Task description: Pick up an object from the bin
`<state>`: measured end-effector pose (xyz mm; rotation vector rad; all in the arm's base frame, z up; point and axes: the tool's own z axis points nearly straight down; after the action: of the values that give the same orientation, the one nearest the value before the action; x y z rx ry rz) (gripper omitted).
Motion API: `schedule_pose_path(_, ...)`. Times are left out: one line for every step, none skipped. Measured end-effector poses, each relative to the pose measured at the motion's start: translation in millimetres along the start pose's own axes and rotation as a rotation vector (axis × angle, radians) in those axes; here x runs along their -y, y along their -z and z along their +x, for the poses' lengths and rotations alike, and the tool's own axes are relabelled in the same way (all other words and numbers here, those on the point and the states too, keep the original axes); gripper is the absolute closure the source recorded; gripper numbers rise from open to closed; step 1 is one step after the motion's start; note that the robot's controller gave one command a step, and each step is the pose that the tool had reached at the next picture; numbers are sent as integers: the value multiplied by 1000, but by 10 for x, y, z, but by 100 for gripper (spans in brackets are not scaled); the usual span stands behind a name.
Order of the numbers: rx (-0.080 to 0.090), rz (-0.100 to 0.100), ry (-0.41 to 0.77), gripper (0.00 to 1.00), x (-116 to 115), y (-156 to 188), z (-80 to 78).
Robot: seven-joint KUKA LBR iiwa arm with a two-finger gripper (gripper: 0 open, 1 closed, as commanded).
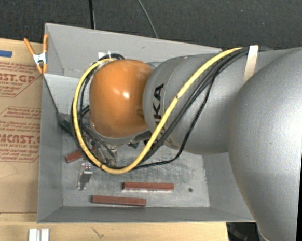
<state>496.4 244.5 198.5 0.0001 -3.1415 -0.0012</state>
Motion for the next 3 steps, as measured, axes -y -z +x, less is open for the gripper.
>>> schedule_pose_path(0, 0, 0, 0, 0, 0, 0)
schedule_pose_path(4, -1, 107, 0, 342, -264, -600)
schedule_pose_path(10, -4, 268, 100, 589, -1229, -540)
